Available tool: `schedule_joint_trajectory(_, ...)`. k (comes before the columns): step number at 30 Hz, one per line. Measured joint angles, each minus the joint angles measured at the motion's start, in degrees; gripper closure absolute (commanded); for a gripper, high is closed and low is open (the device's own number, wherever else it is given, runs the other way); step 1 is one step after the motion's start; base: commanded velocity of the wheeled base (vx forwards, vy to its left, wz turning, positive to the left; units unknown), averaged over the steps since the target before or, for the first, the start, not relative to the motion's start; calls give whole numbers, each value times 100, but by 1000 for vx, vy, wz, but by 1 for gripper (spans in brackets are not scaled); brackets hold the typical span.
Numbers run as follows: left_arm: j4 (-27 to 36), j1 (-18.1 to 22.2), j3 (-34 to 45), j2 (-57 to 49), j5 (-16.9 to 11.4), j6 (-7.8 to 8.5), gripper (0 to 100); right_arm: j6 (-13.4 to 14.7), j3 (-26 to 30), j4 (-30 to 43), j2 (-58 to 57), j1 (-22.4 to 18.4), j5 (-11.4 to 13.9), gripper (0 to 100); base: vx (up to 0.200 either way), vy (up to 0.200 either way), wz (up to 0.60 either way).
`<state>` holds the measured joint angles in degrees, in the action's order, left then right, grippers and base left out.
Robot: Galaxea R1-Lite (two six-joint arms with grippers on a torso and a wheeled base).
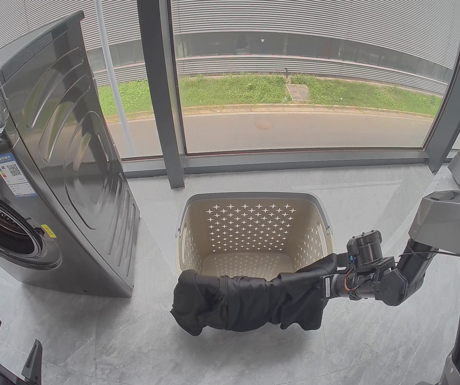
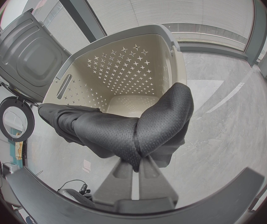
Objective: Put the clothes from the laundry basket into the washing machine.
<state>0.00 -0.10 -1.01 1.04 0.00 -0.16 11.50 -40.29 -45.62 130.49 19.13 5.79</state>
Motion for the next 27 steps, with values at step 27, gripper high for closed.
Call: schedule_joint_trajectory(27,-2,0,0,0,-18,-5,0,222,1064,-1,-1781,525,239,100,0,0,0)
